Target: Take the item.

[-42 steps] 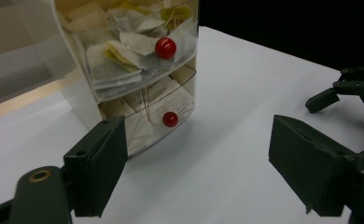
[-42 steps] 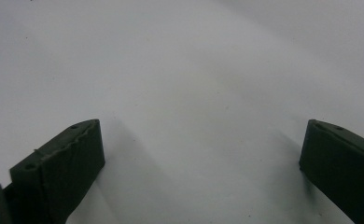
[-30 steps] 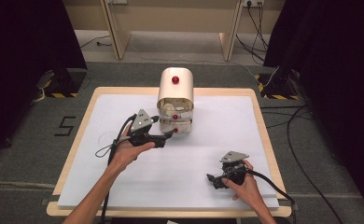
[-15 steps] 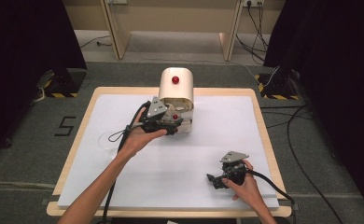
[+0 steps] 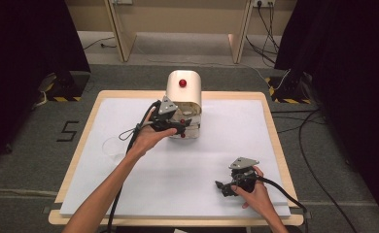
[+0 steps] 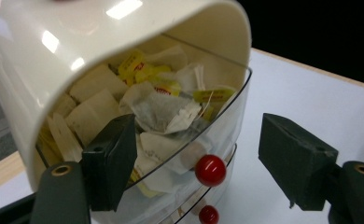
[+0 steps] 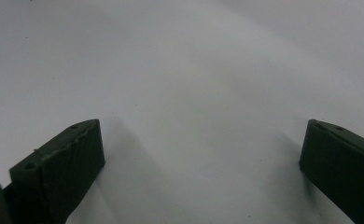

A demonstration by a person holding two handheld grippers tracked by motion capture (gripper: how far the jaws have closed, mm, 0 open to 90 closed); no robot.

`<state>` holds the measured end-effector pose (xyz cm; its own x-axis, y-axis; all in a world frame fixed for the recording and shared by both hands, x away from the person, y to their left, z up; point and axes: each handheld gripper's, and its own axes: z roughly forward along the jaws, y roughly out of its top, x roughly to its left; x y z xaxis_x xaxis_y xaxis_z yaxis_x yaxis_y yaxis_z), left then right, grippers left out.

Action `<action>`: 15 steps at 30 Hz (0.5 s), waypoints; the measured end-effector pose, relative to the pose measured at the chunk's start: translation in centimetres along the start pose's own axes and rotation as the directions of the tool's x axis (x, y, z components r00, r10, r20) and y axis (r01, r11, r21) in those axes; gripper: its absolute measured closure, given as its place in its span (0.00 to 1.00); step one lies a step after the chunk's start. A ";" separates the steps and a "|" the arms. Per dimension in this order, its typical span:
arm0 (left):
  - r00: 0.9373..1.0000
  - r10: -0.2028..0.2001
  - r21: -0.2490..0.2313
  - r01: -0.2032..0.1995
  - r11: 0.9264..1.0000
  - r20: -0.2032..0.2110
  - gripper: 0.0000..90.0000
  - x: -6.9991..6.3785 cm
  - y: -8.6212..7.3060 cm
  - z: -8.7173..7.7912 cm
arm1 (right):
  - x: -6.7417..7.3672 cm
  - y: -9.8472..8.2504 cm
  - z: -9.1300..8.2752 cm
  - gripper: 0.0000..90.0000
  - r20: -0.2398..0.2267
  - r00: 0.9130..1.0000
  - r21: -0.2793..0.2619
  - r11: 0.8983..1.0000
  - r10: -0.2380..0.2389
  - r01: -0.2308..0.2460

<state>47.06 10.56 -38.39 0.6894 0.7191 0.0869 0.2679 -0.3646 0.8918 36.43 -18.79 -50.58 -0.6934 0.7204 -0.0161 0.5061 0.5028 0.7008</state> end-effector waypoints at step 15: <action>0.999 0.039 0.052 -0.040 0.998 0.020 0.29 -1.5 -0.3 -1.4 | 0.0 0.0 0.0 0.01 0.000 1.000 0.000 1.000 0.001 -0.001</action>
<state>45.02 10.47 -38.21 0.7127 0.6925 0.1124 0.2748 -0.4229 0.8635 36.43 -18.79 -50.58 -0.6933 0.7205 -0.0155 0.5064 0.5023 0.7009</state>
